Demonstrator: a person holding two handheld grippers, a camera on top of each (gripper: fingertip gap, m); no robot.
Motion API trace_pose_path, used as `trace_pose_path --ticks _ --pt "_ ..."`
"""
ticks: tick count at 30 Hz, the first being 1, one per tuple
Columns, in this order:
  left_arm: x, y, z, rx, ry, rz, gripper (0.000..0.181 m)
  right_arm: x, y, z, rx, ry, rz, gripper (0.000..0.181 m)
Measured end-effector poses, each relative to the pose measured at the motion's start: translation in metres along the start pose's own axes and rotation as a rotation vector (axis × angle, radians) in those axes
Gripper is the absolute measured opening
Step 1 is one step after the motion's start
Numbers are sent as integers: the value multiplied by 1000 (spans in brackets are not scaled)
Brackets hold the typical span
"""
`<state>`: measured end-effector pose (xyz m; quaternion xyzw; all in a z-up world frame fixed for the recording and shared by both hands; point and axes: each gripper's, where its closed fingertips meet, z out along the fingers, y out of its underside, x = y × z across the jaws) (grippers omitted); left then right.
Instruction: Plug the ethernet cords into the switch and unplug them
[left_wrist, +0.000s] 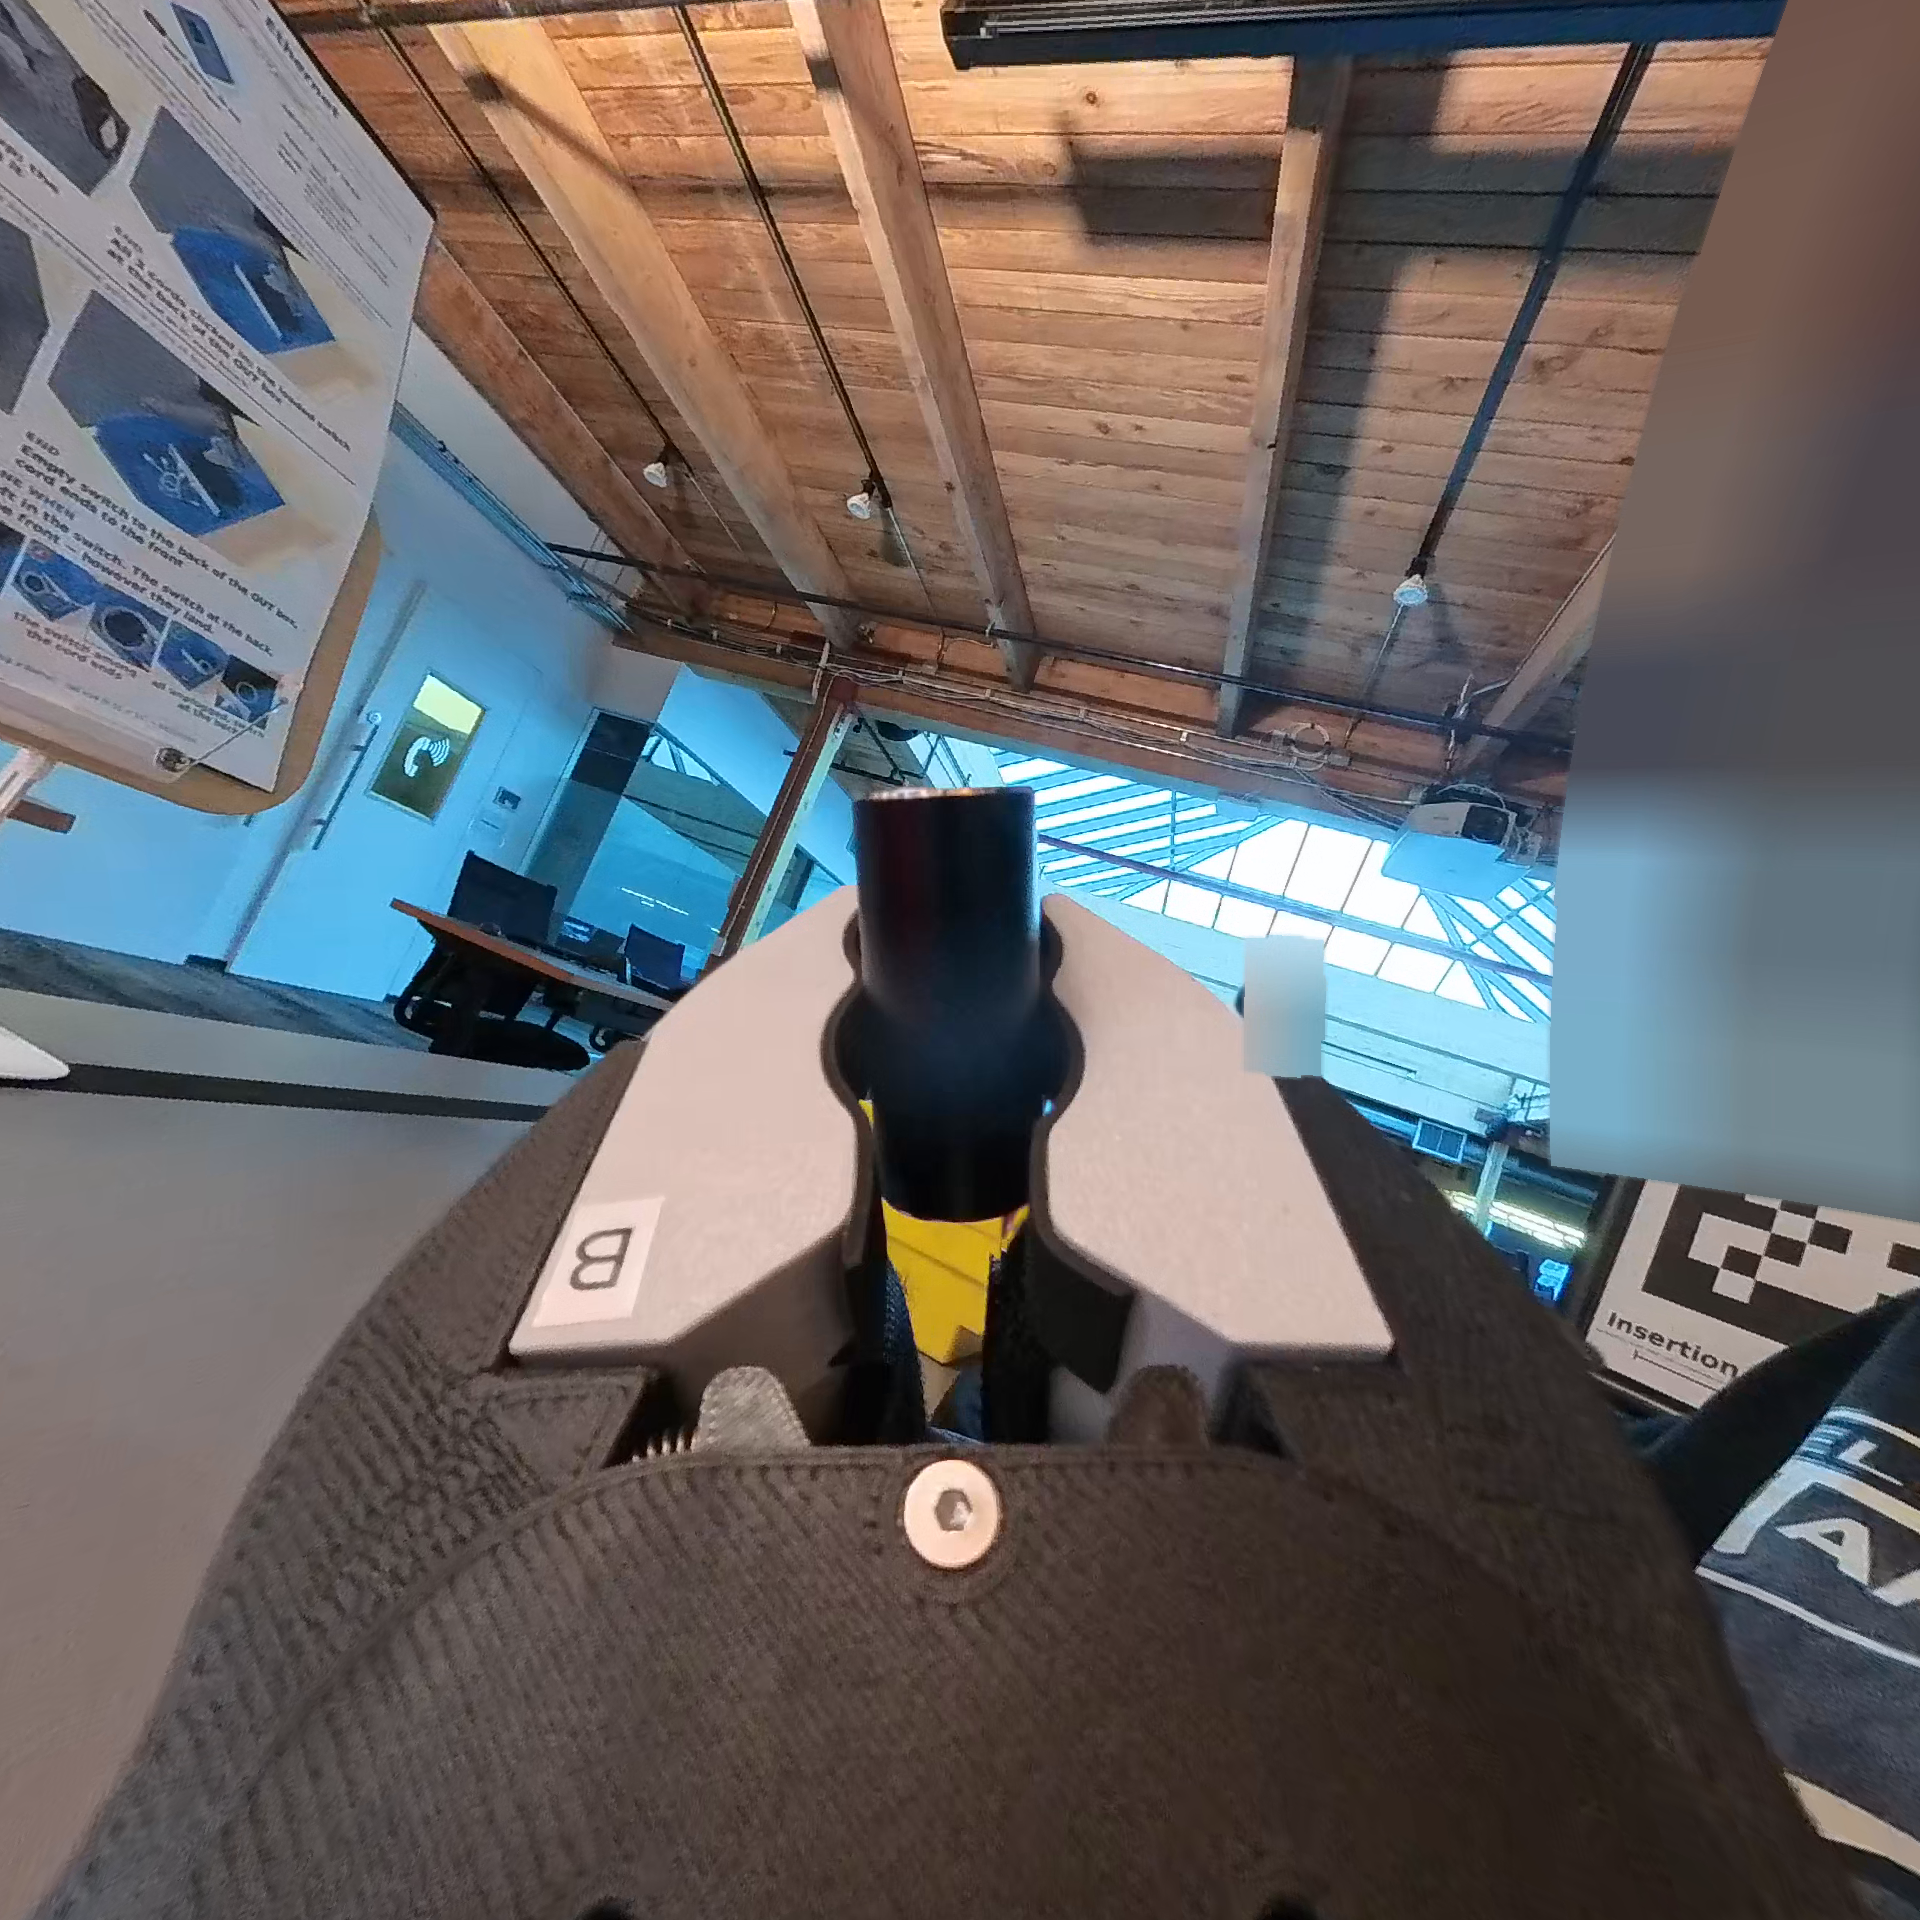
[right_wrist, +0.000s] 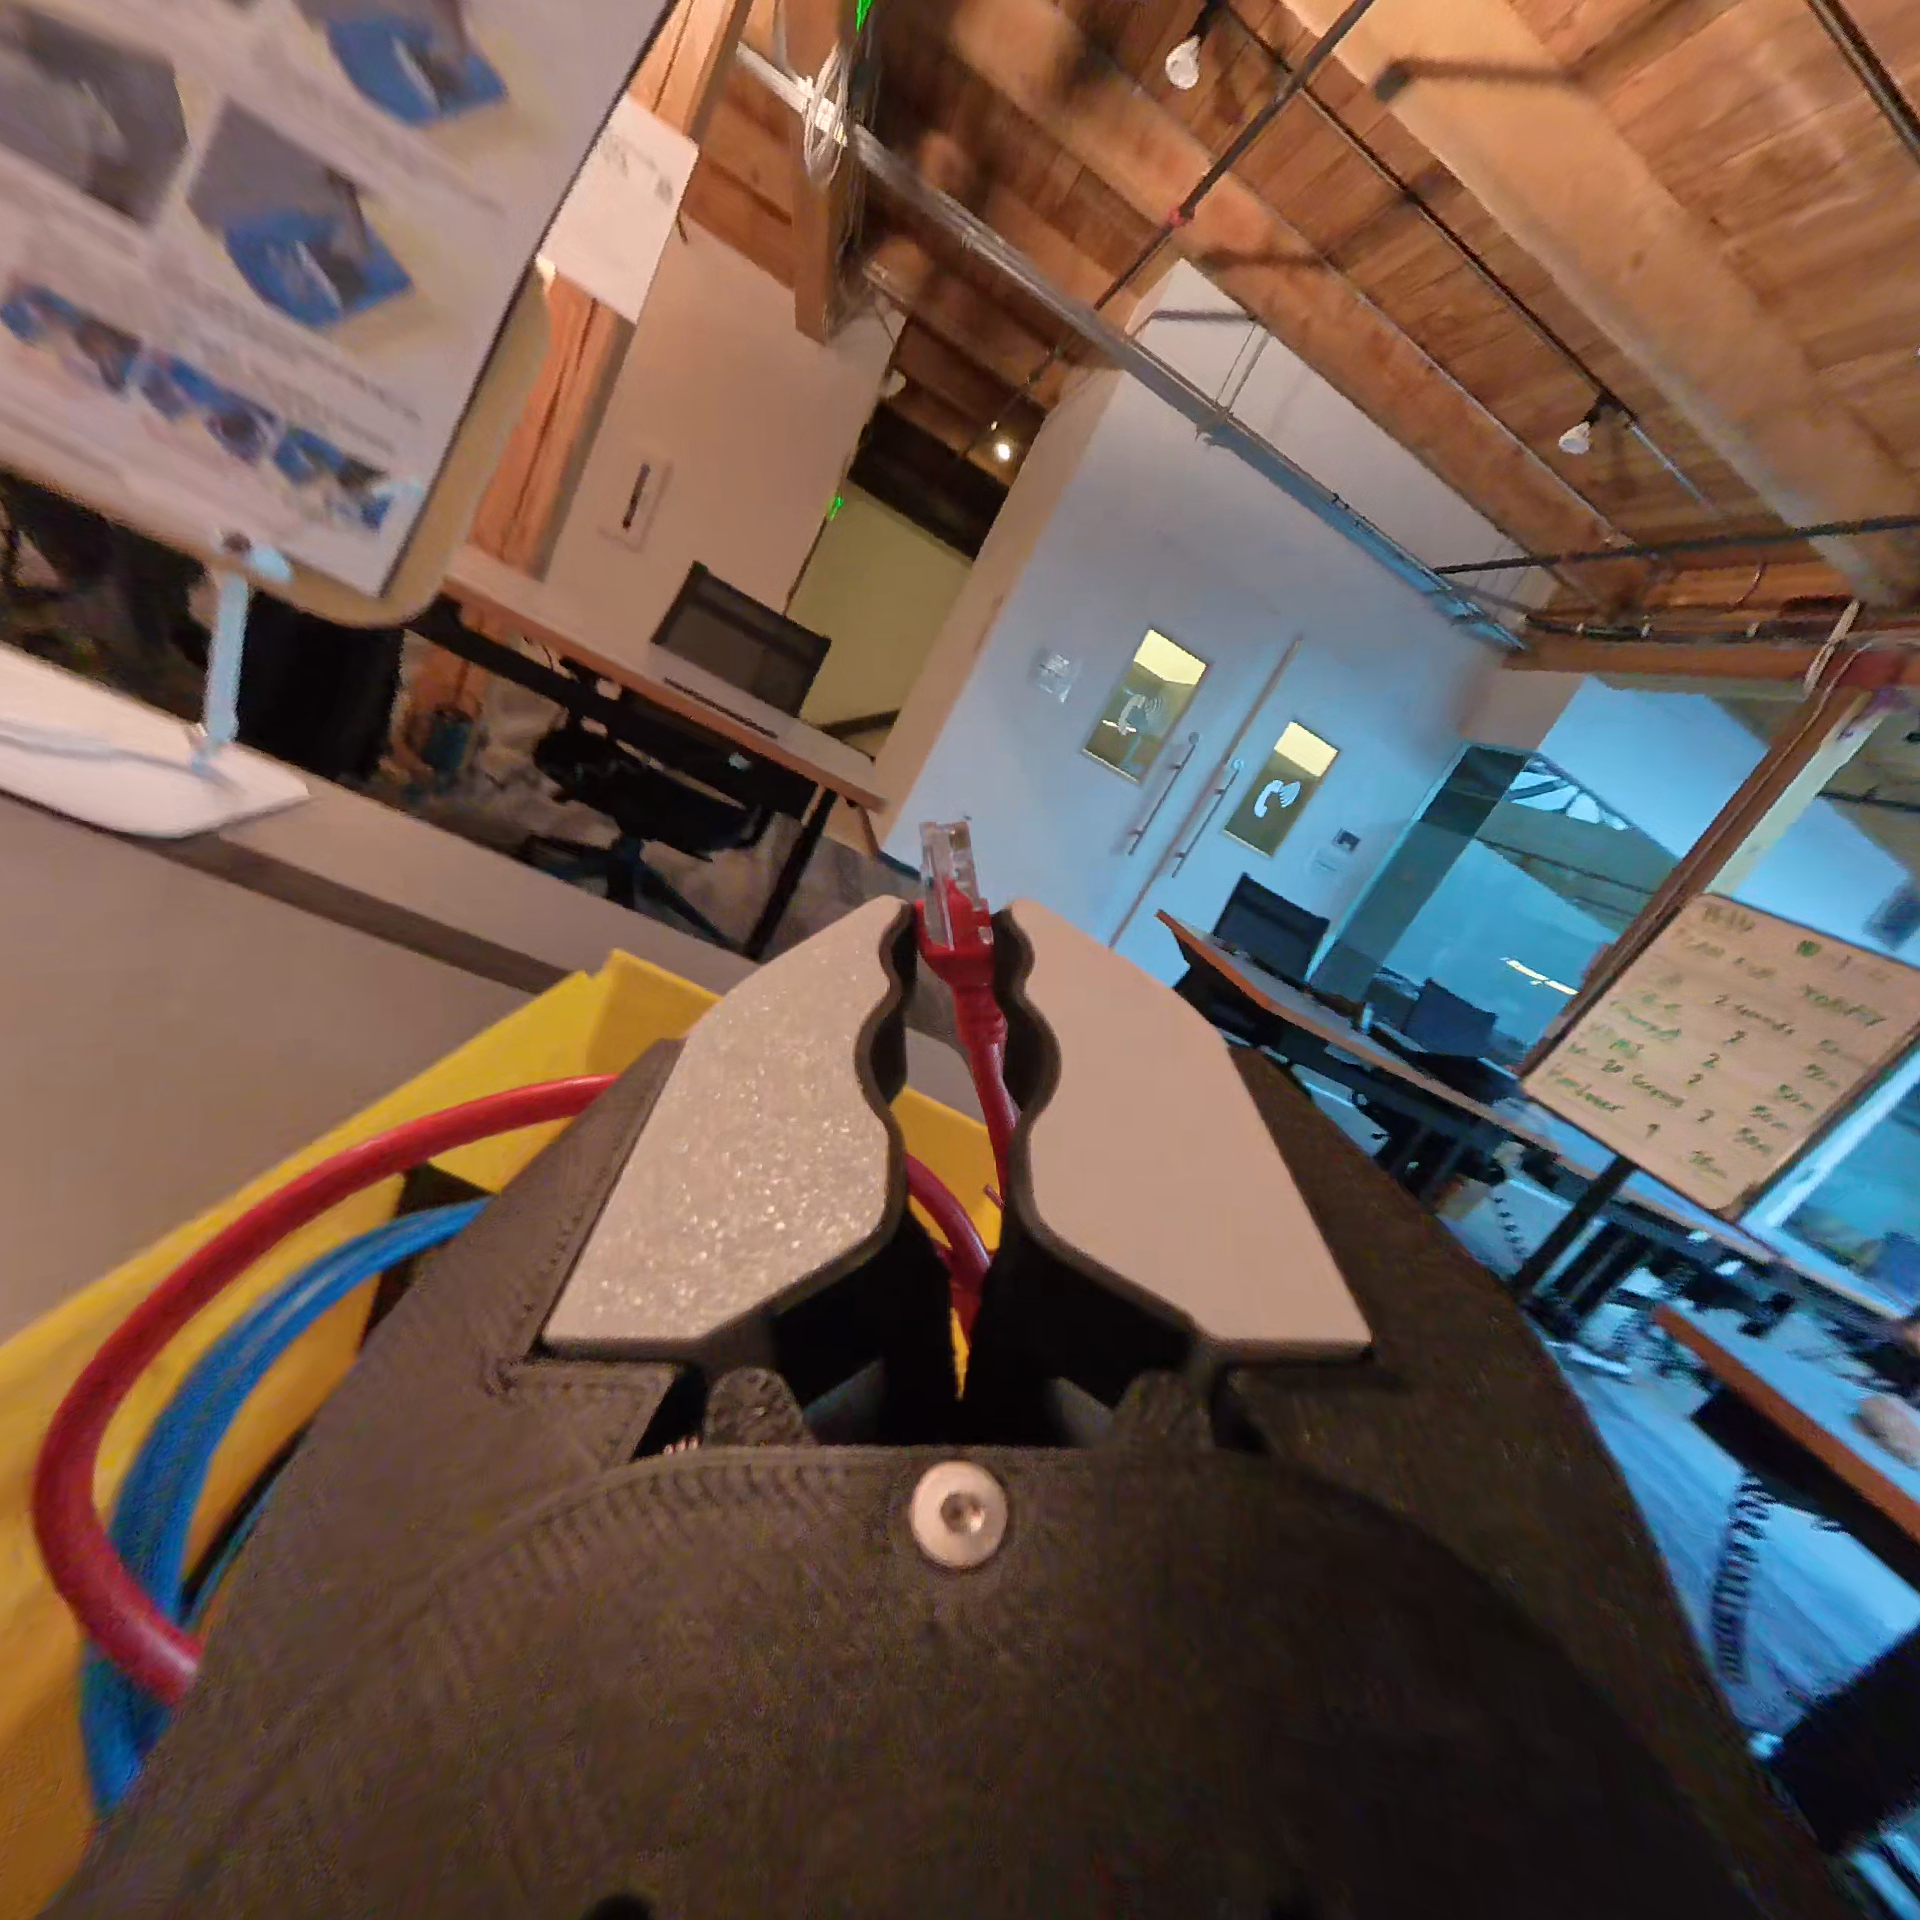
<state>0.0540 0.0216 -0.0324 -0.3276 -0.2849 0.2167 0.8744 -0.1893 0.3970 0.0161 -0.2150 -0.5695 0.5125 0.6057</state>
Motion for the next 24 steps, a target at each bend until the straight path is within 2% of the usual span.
trace_pose_path --ticks 4,8,11,14,17,20,24 --pt "0 0 0 -3 -1 2 26 -20 19 15 8 -4 -118 14" --pt "1 2 1 -12 0 8 26 -31 38 21 -67 -80 -100 14" --pt "1 2 1 -15 2 3 26 -34 38 20 -62 -152 -10 17" --pt "0 2 1 -17 -3 9 26 -32 33 18 -54 -225 154 36" --pt "0 3 1 -20 -1 9 26 -21 21 10 -10 -272 383 33" --pt "0 3 1 -21 -3 9 26 -35 30 -6 -180 -448 473 29" --pt "0 5 2 -31 -5 7 26 -81 58 -39 -501 -731 341 39"
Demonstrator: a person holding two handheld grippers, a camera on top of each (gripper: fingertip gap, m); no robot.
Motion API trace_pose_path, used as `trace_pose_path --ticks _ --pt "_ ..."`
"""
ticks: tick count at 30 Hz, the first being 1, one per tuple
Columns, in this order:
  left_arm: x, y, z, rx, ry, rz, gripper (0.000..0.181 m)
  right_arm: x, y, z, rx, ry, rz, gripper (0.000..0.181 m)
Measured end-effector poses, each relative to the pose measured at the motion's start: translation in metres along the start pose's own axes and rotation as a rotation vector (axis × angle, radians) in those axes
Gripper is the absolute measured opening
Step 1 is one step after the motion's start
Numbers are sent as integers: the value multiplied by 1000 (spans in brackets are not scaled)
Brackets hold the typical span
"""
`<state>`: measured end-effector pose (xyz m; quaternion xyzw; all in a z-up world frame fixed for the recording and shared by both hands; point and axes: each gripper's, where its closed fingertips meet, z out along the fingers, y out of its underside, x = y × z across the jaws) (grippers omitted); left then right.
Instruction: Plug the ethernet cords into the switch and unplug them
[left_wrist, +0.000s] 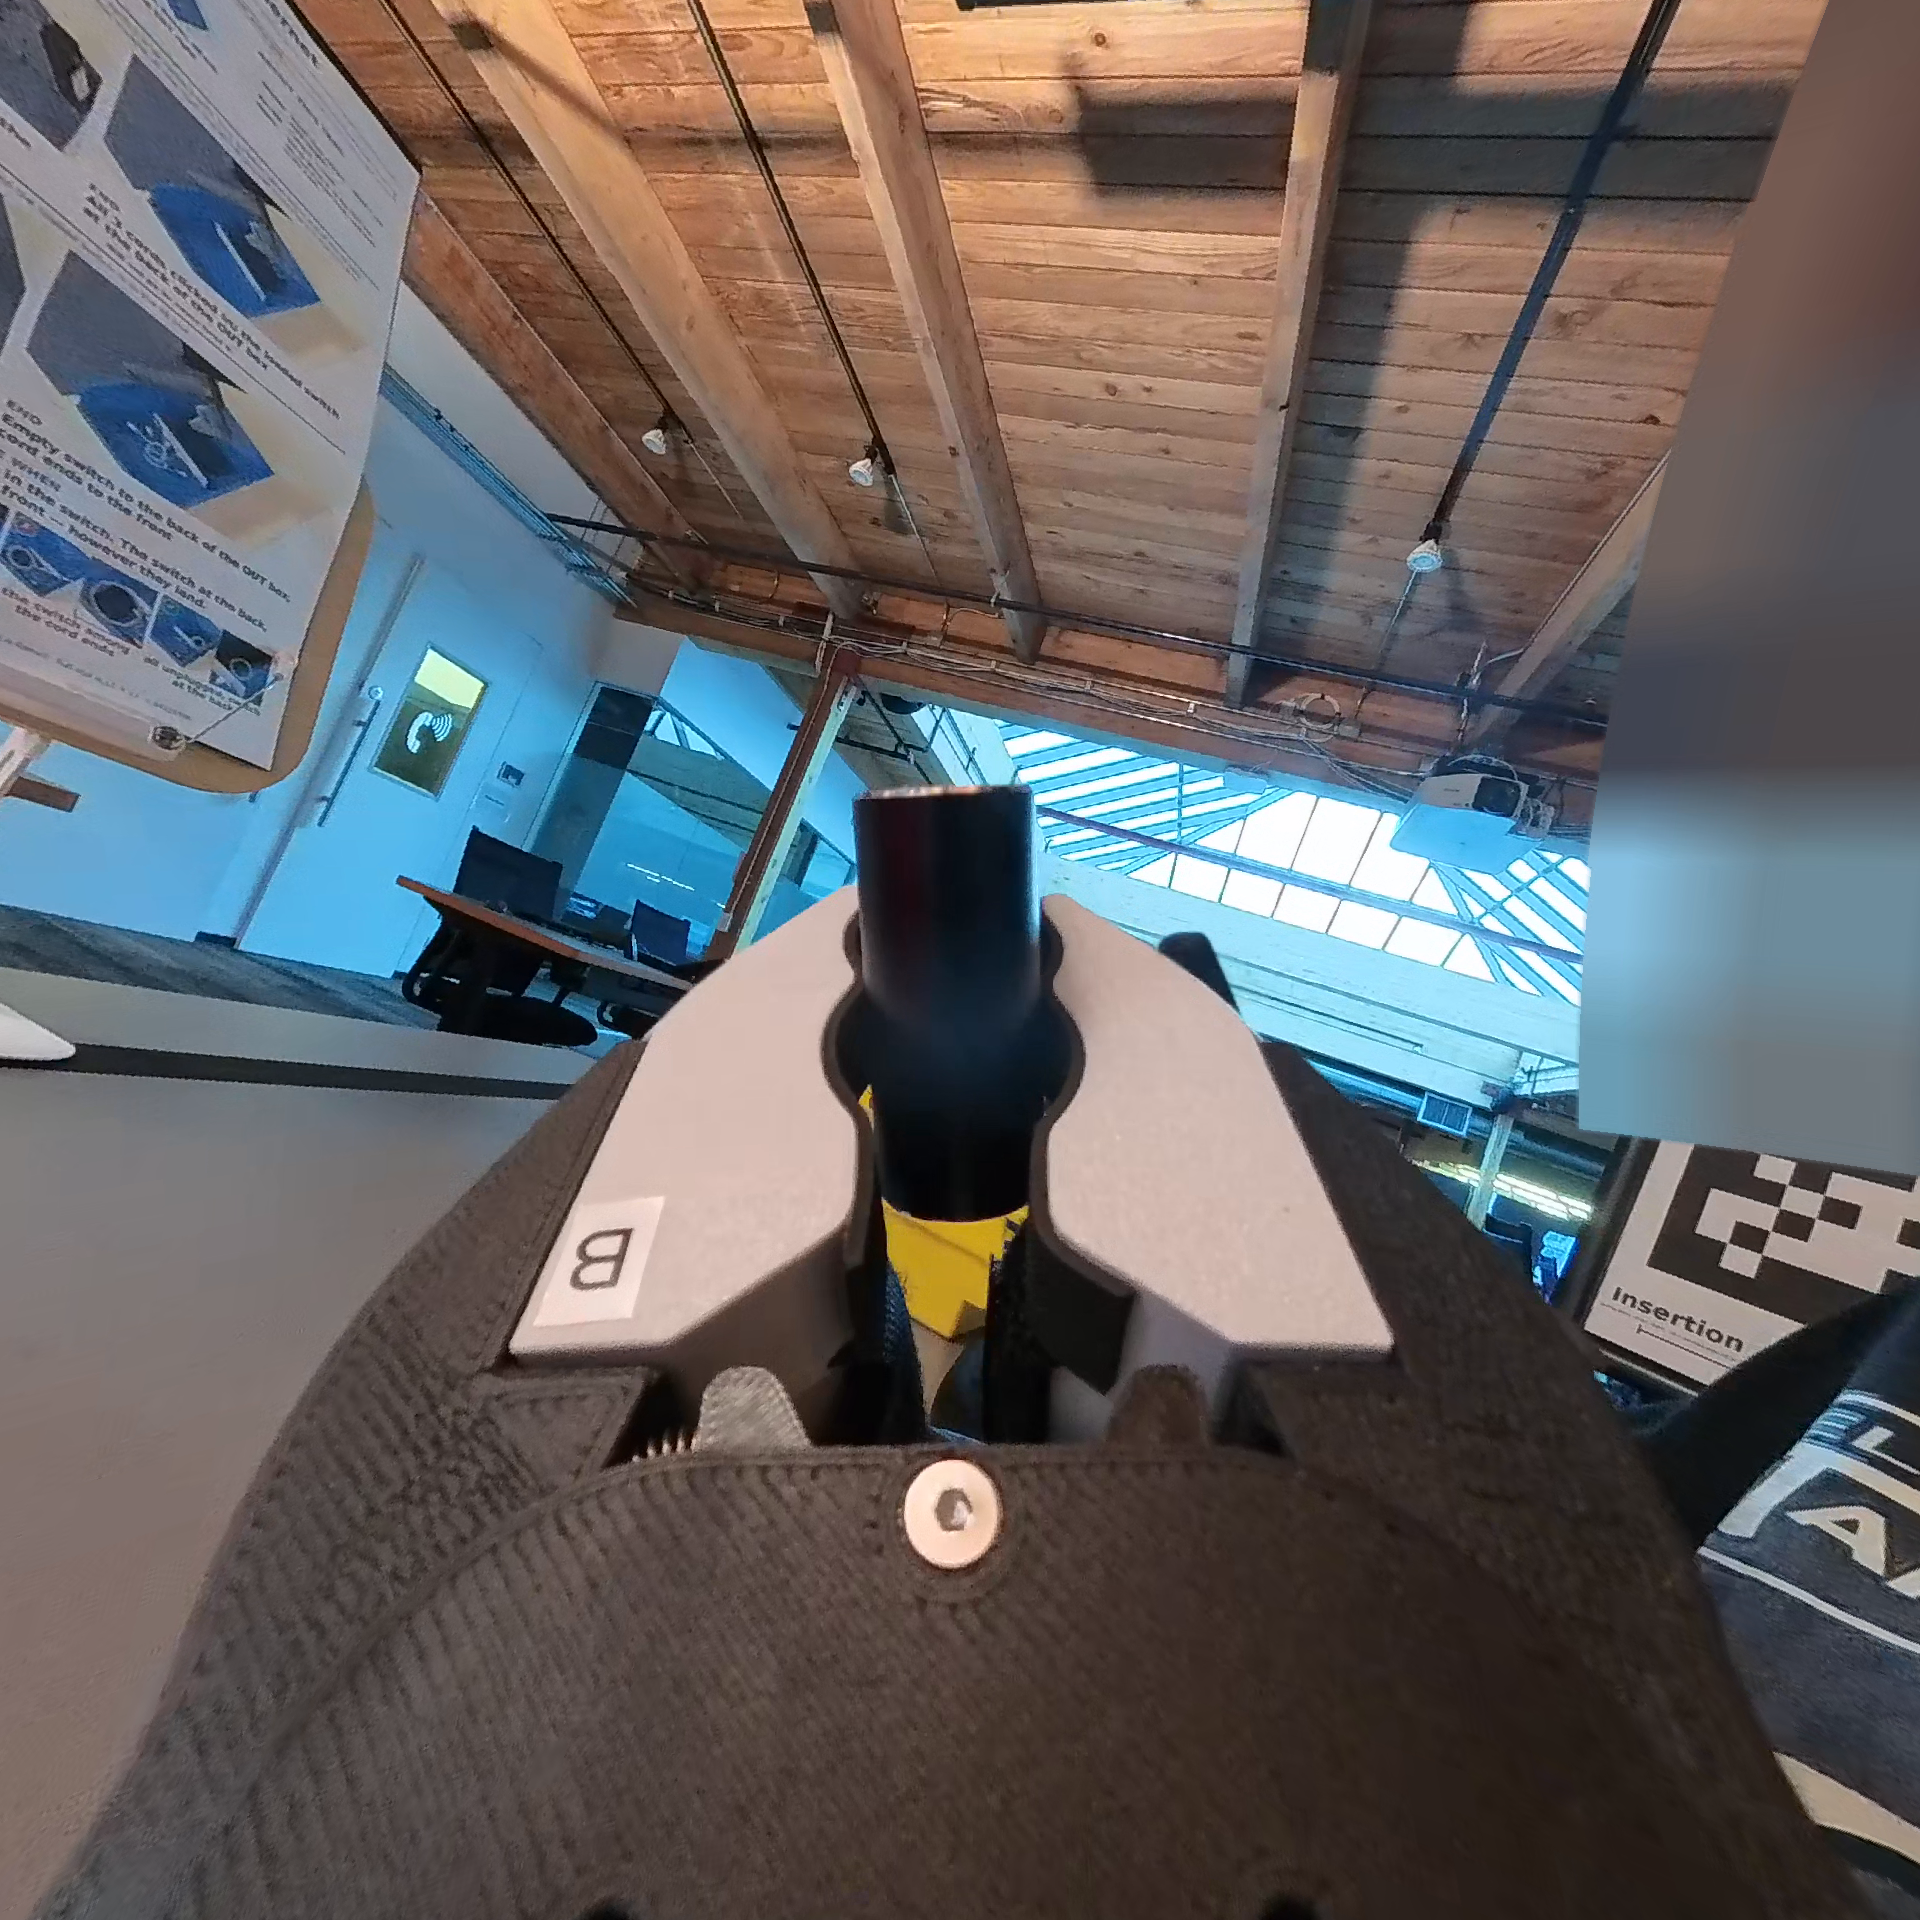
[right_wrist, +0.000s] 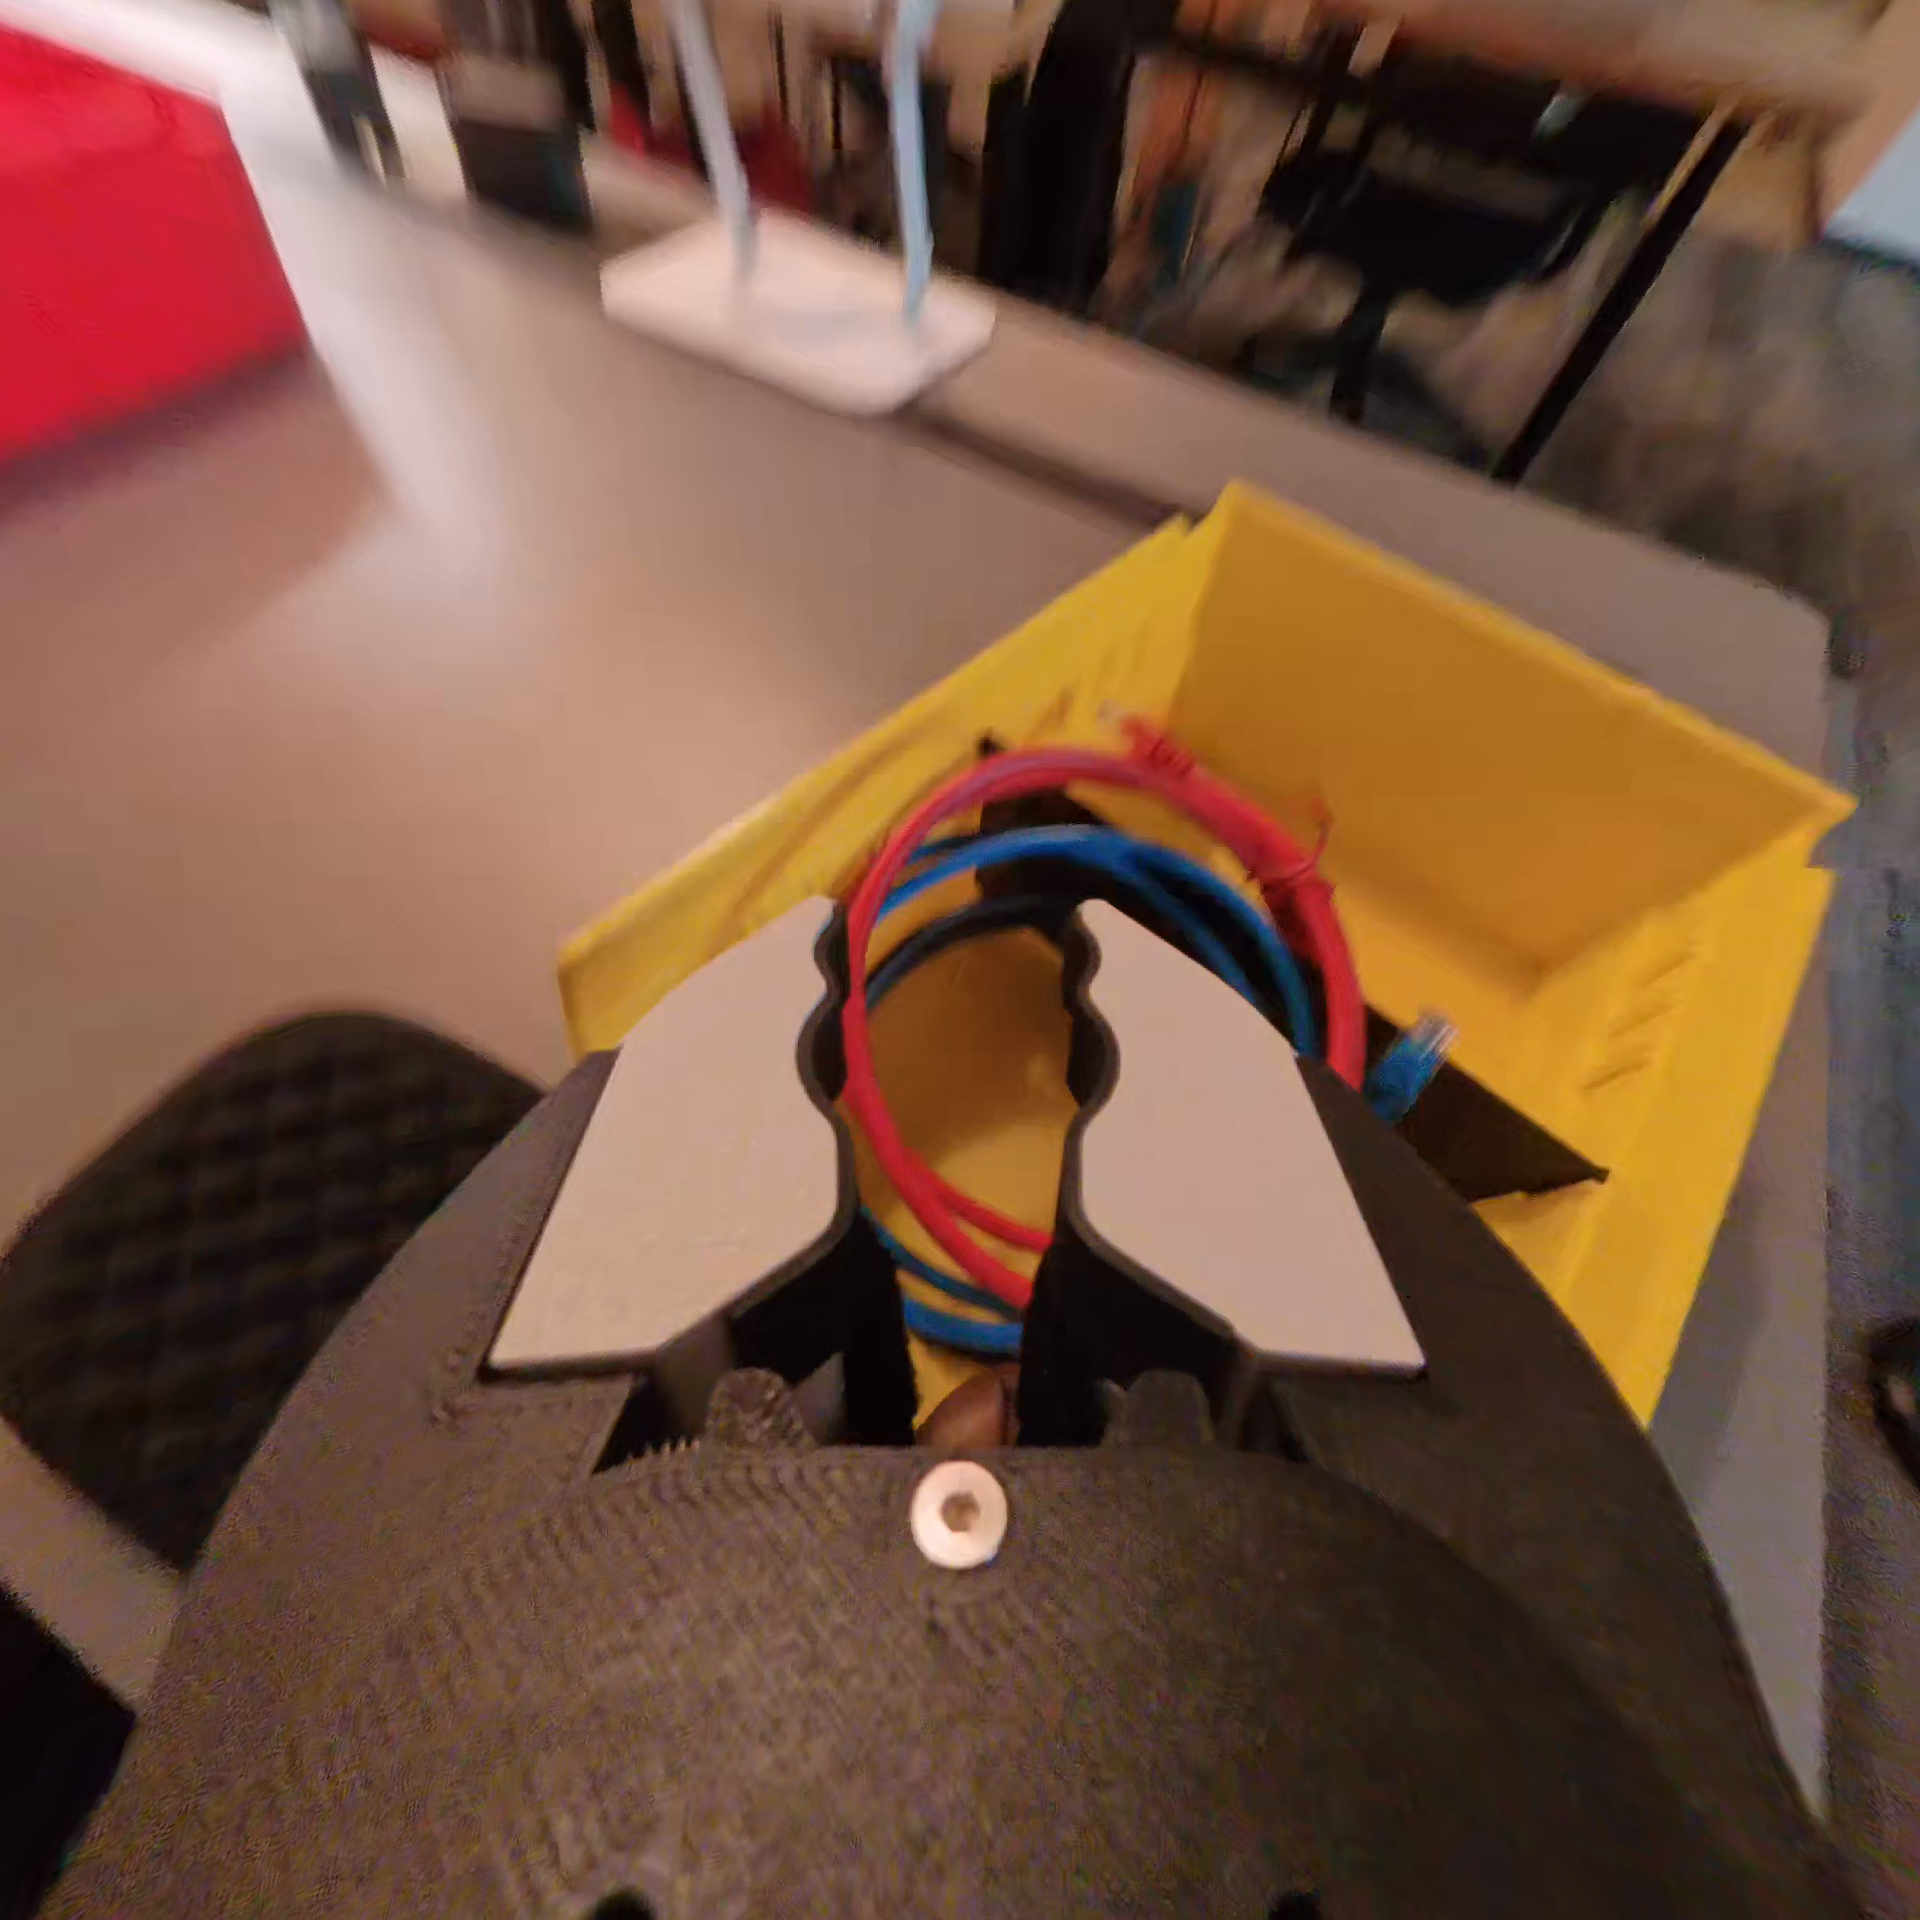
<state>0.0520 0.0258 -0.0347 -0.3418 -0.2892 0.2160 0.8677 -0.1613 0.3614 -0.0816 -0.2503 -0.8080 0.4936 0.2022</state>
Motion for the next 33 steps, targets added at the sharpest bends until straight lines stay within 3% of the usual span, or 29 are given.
trace_pose_path --ticks 4,5,6,9,11,14,16,20,24,26,28,30,33 --pt "0 0 0 -2 0 1 26 -14 40 28 -266 -51 -108 44" --pt "0 1 0 -3 1 0 26 -21 48 35 -305 -96 -122 31" --pt "0 1 0 -4 0 0 26 -30 55 40 -333 -165 -138 6" --pt "0 0 0 -1 -2 1 26 -37 83 44 -464 -247 -83 5" --pt "0 0 0 -3 0 -3 26 -33 87 40 -471 -256 -46 5" --pt "1 3 1 -15 4 0 26 -19 104 37 -536 -195 -41 6" --pt "1 5 2 -28 6 5 26 -13 110 36 -570 -170 -27 18" --pt "4 10 4 -59 25 -5 26 -6 62 30 -340 -83 -61 43" --pt "10 17 7 -99 66 -21 26 -19 -32 4 122 -3 -133 73" --pt "15 19 8 -108 97 -25 26 -64 -86 -17 458 -150 -181 83" --pt "18 22 8 -124 118 -26 26 -130 -117 -40 689 -447 -213 82" --pt "22 24 9 -135 139 -15 26 -185 -126 -43 729 -675 -225 90" --pt "31 24 9 -134 190 -1 26 -253 -128 -21 678 -860 -236 88"
